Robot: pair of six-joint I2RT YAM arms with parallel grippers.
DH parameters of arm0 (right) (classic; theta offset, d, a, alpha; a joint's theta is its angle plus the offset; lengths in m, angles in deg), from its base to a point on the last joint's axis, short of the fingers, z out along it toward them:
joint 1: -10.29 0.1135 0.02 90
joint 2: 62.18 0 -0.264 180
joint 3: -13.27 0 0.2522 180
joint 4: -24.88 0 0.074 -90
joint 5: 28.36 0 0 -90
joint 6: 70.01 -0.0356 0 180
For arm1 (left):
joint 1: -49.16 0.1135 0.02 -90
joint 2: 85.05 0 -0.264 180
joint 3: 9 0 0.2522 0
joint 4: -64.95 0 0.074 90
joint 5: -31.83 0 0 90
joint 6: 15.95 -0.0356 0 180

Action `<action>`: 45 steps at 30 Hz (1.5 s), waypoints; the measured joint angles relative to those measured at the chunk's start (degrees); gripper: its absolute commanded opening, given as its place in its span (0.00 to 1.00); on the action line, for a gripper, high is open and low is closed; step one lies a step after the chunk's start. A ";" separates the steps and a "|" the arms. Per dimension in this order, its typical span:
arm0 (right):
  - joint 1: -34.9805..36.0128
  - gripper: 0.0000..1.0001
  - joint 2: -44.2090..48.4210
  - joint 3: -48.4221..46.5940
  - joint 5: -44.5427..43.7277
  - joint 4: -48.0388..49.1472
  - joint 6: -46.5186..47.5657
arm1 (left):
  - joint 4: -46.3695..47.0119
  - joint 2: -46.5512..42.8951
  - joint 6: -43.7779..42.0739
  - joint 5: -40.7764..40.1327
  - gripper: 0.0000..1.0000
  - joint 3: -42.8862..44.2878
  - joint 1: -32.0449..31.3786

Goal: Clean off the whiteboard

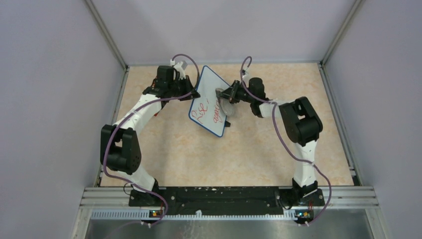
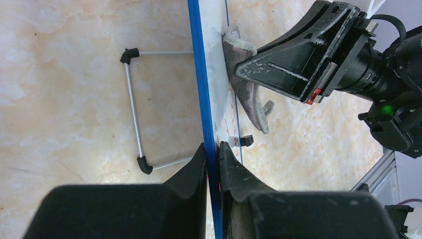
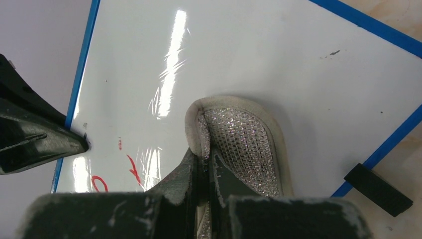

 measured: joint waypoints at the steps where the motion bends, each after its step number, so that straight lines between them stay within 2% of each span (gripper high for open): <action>1: 0.15 0.00 0.00 -0.02 0.02 0.22 0.13 | 0.00 0.00 0.00 0.00 0.00 0.00 0.00; 16: 7.56 0.00 2.49 -0.44 1.70 7.85 1.33 | -0.15 -0.02 -0.02 -0.26 0.00 0.00 0.07; 22: 8.04 0.00 2.51 0.22 3.06 10.25 -0.81 | -0.15 -0.02 -0.02 -0.02 0.00 0.00 0.07; 28: 6.32 0.00 2.51 4.35 1.90 13.20 -2.95 | -0.11 -0.02 -0.02 0.09 0.00 0.00 0.07; 36: 0.39 0.00 2.25 12.31 -0.94 13.14 -6.05 | 0.02 -0.09 0.00 0.15 0.00 0.00 0.00; 45: -2.05 0.00 -0.22 13.35 -1.64 13.77 -9.22 | 0.24 -0.09 0.02 0.11 0.00 0.00 -0.11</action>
